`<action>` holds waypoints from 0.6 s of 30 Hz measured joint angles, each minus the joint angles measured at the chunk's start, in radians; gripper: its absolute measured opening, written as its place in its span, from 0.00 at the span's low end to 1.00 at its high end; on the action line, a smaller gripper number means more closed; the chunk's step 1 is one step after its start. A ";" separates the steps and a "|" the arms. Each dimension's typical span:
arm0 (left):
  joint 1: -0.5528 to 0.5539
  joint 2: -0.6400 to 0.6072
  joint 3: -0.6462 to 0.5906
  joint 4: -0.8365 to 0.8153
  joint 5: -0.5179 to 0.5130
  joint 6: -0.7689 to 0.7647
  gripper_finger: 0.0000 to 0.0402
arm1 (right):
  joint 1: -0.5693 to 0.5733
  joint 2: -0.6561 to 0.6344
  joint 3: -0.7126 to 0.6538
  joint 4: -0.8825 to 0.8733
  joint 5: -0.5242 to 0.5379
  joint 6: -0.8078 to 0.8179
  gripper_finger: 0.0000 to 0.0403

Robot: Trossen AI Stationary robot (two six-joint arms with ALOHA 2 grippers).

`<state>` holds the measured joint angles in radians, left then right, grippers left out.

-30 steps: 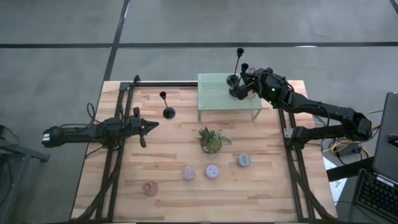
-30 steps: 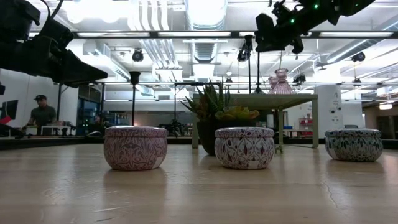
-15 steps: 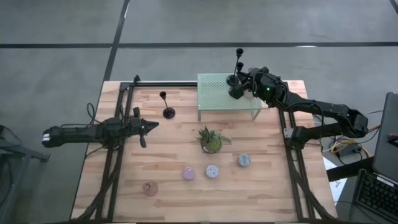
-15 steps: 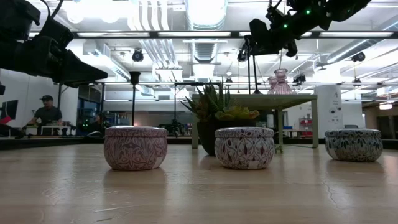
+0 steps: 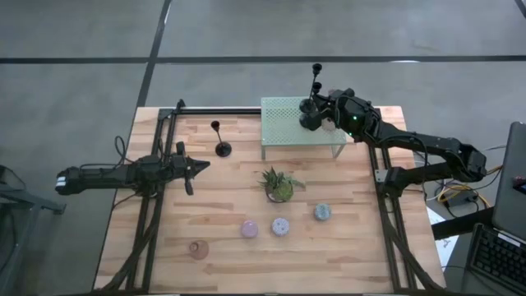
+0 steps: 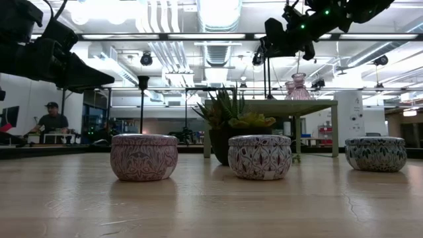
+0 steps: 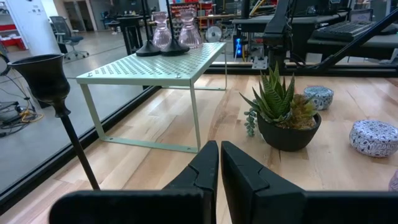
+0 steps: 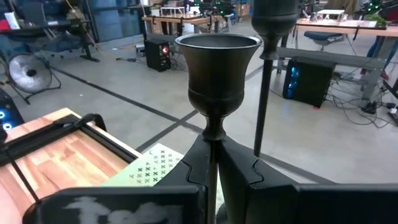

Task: Pick & Place candle stick holders
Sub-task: Put the bottom black candle holder on the shelf

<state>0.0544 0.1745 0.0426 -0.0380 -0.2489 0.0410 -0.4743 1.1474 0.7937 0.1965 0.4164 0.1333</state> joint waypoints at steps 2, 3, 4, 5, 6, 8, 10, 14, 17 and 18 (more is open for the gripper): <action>0.000 0.000 0.000 0.000 0.000 0.000 0.06 | 0.000 0.000 0.000 -0.012 0.001 -0.006 0.03; 0.000 0.000 0.000 0.000 0.000 0.000 0.06 | 0.000 0.000 0.000 -0.013 0.001 -0.009 0.03; 0.000 0.000 0.000 0.000 0.000 0.000 0.06 | 0.000 0.000 0.000 -0.015 0.001 -0.010 0.03; 0.000 0.000 0.000 0.000 0.000 0.000 0.06 | 0.000 0.000 0.000 -0.016 0.002 -0.010 0.03; 0.000 0.000 0.000 0.000 0.000 0.000 0.06 | 0.000 0.000 0.000 -0.015 0.002 -0.010 0.03; 0.000 0.000 0.000 0.000 0.000 0.000 0.06 | -0.001 0.000 0.000 -0.014 0.002 -0.013 0.03; 0.000 0.000 0.000 0.000 0.000 0.000 0.06 | -0.002 0.000 0.000 -0.013 0.002 -0.024 0.03; 0.000 0.000 0.000 0.000 0.000 0.000 0.06 | -0.007 0.000 0.000 -0.011 0.003 -0.035 0.03; 0.000 0.000 0.000 0.000 0.000 0.000 0.06 | -0.007 0.000 0.000 -0.011 0.003 -0.034 0.03; 0.000 0.000 0.000 0.000 0.000 0.000 0.06 | -0.007 0.000 0.000 -0.011 0.003 -0.033 0.03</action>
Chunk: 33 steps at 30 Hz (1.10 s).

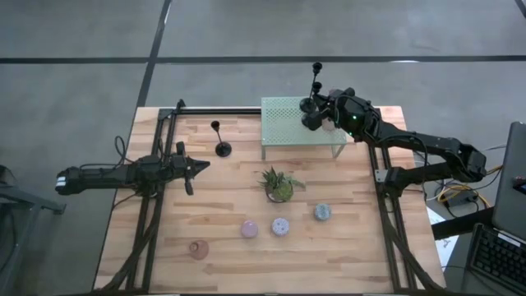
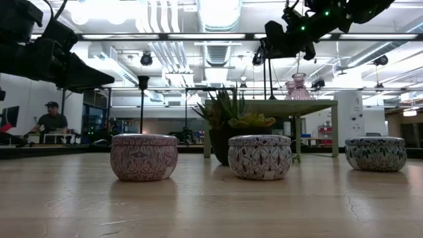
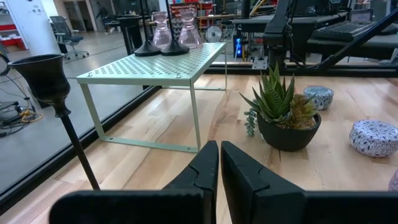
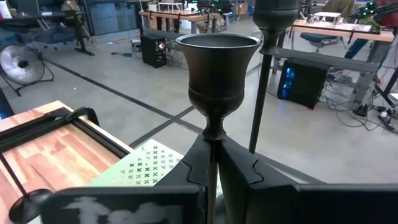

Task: Pick & Place candle stick holders
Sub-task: Put the bottom black candle holder on the shelf

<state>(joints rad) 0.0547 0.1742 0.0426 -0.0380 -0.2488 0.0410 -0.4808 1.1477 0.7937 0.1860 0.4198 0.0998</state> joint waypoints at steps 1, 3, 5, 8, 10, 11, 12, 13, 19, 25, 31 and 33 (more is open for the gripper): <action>0.000 0.000 0.000 0.000 0.000 0.000 0.06 | 0.000 0.000 0.000 0.000 0.000 0.002 0.03; 0.000 0.000 0.000 0.000 0.000 0.000 0.06 | 0.000 0.000 0.000 0.000 0.000 0.003 0.03; 0.000 0.000 0.000 0.000 0.000 0.000 0.06 | 0.000 0.000 0.000 -0.002 0.000 0.013 0.03; 0.000 0.000 0.000 0.000 0.000 0.000 0.06 | 0.000 0.000 0.000 -0.007 0.002 0.032 0.03; 0.000 0.000 0.000 0.000 0.000 0.000 0.06 | 0.000 0.000 0.000 -0.010 0.002 0.029 0.04; 0.000 0.000 0.000 0.000 0.000 0.000 0.06 | 0.000 0.000 0.000 -0.011 0.002 0.029 0.05; 0.000 0.000 0.000 0.000 0.000 0.000 0.06 | 0.000 -0.001 0.001 -0.012 0.002 0.029 0.06; 0.000 0.000 0.000 0.000 0.000 0.000 0.06 | 0.000 -0.001 0.001 -0.013 0.002 0.029 0.08; 0.000 0.000 0.000 0.000 0.000 0.000 0.06 | 0.003 -0.002 0.001 -0.018 -0.002 0.032 0.23; 0.000 0.000 0.000 0.000 0.000 0.000 0.06 | 0.019 -0.020 0.001 -0.018 -0.008 0.032 0.37; 0.000 0.000 0.000 0.000 0.000 0.000 0.06 | 0.058 -0.080 0.001 -0.032 -0.010 0.032 0.45; 0.000 0.000 0.000 0.000 0.000 0.000 0.06 | 0.075 -0.105 0.001 -0.061 -0.009 0.034 0.47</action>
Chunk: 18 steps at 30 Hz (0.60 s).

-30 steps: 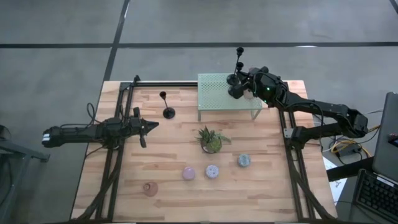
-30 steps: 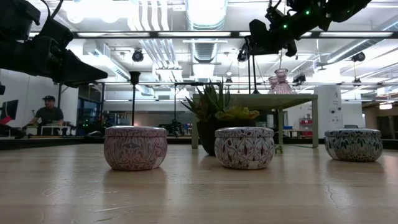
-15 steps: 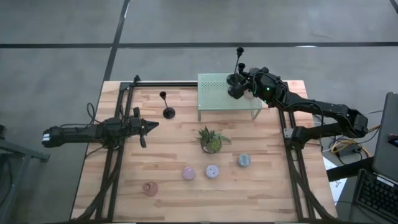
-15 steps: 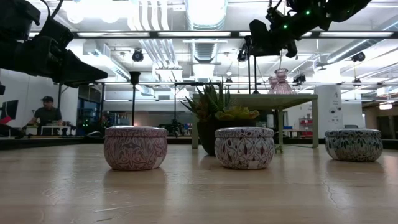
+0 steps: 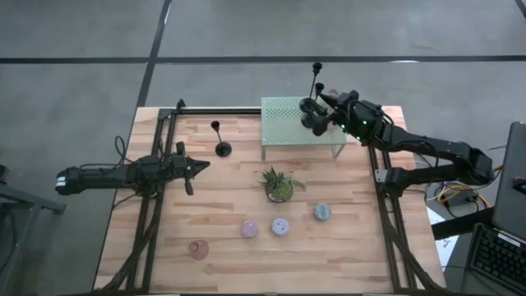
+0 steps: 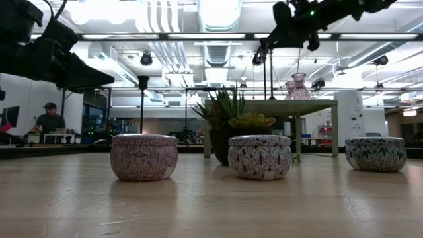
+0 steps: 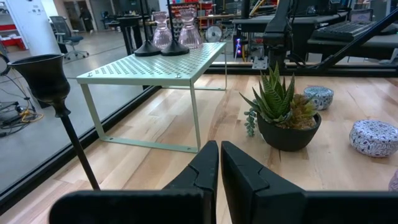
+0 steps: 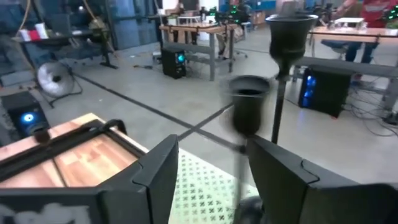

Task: Pick & Place candle stick holders
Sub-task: Put the bottom black candle holder on the shelf, then put the black candle holder on the shelf

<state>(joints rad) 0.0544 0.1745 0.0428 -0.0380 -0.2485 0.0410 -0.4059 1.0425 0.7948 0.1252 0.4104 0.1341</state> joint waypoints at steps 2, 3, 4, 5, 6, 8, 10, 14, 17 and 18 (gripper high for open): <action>0.000 0.000 0.000 0.000 0.000 0.000 0.06 | 0.018 -0.020 0.000 -0.032 0.000 0.014 0.48; 0.000 0.000 0.000 0.000 0.000 0.000 0.06 | 0.026 -0.029 0.000 -0.042 0.000 0.019 0.48; 0.000 0.000 0.000 0.000 0.000 0.000 0.06 | 0.032 -0.039 0.000 -0.053 0.000 0.020 0.48; 0.000 0.000 0.000 0.000 0.000 0.000 0.06 | 0.037 -0.049 0.000 -0.064 0.001 0.019 0.48; 0.000 0.000 0.000 0.000 0.000 0.000 0.06 | 0.040 -0.059 0.000 -0.076 0.005 0.017 0.49; 0.000 0.000 0.000 0.000 0.000 0.000 0.06 | 0.042 -0.076 0.000 -0.101 0.009 0.016 0.49; 0.000 0.000 0.000 0.000 0.000 0.000 0.06 | 0.042 -0.093 0.000 -0.125 0.009 0.017 0.49; 0.000 0.000 0.000 0.000 0.000 0.000 0.06 | 0.060 -0.137 0.000 -0.172 0.007 0.025 0.49; 0.000 0.000 0.000 0.000 0.000 0.000 0.06 | 0.096 -0.165 -0.001 -0.209 0.008 0.042 0.49; 0.000 0.000 0.000 0.000 0.000 0.000 0.06 | 0.111 -0.173 -0.003 -0.219 0.008 0.041 0.49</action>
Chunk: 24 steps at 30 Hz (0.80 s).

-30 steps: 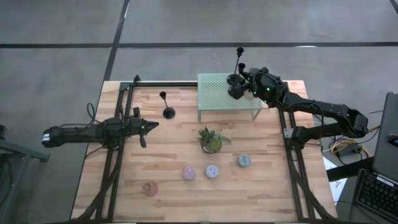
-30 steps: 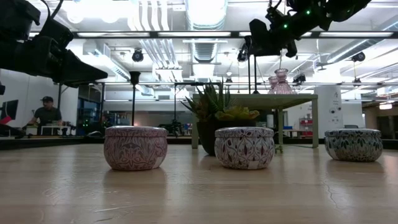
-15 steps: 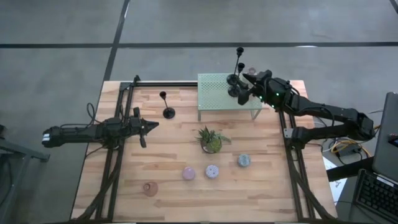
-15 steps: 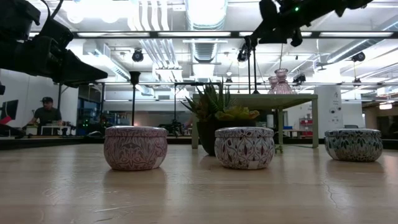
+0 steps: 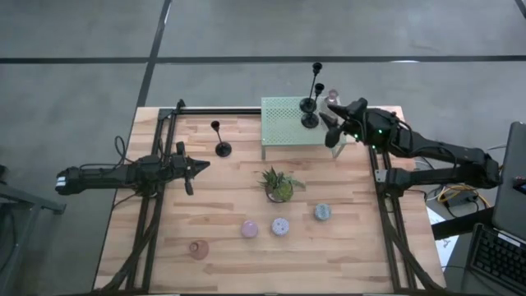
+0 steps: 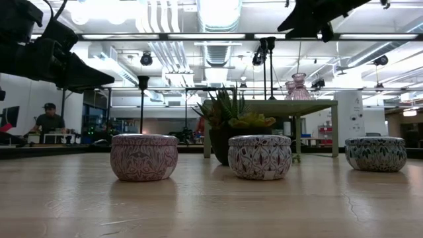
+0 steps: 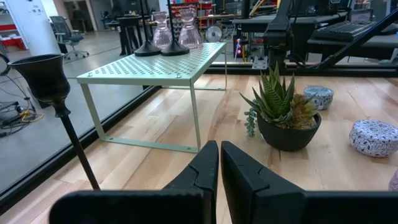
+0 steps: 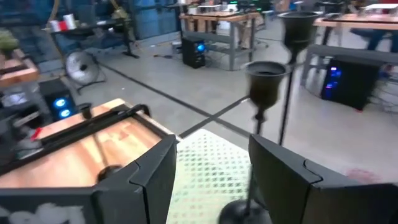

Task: Pick & Place candle stick holders
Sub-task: Put the black candle holder on the shelf

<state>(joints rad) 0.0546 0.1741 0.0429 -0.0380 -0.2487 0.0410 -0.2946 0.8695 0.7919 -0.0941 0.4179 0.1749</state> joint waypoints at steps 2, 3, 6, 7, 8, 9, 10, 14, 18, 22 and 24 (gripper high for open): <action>0.000 0.000 0.000 0.000 0.000 0.000 0.06 | 0.026 -0.011 -0.004 -0.014 0.000 0.000 0.48; 0.000 0.000 0.000 0.000 0.000 0.000 0.06 | 0.039 -0.014 -0.006 -0.018 0.000 0.006 0.48; 0.000 0.000 0.000 0.000 0.000 0.000 0.06 | 0.085 -0.018 -0.010 -0.036 -0.003 0.034 0.48; 0.000 0.000 0.000 0.000 0.000 0.000 0.06 | 0.105 -0.017 -0.014 -0.037 -0.007 0.043 0.48; 0.000 0.000 0.000 0.000 0.000 0.000 0.06 | 0.127 -0.014 -0.018 -0.037 -0.016 0.050 0.48; 0.000 0.000 0.000 0.000 0.000 0.000 0.06 | 0.151 -0.008 -0.022 -0.036 -0.032 0.054 0.48; 0.000 0.000 0.000 0.000 0.000 0.000 0.06 | 0.176 0.000 -0.025 -0.036 -0.050 0.056 0.48; 0.000 0.000 0.000 0.000 0.000 0.000 0.06 | 0.302 0.049 -0.034 -0.023 -0.060 0.053 0.41; 0.000 0.000 0.000 0.000 0.000 0.000 0.06 | 0.416 0.115 -0.052 0.003 -0.064 0.047 0.26; 0.000 0.000 0.000 0.000 0.000 0.000 0.06 | 0.488 0.172 -0.083 0.035 -0.087 0.044 0.06; 0.000 0.000 0.000 0.000 0.000 0.000 0.06 | 0.502 0.194 -0.106 0.049 -0.098 0.051 0.04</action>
<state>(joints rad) 0.0544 0.1741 0.0429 -0.0380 -0.2485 0.0410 0.2073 1.0632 0.6856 -0.0451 0.3197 0.2256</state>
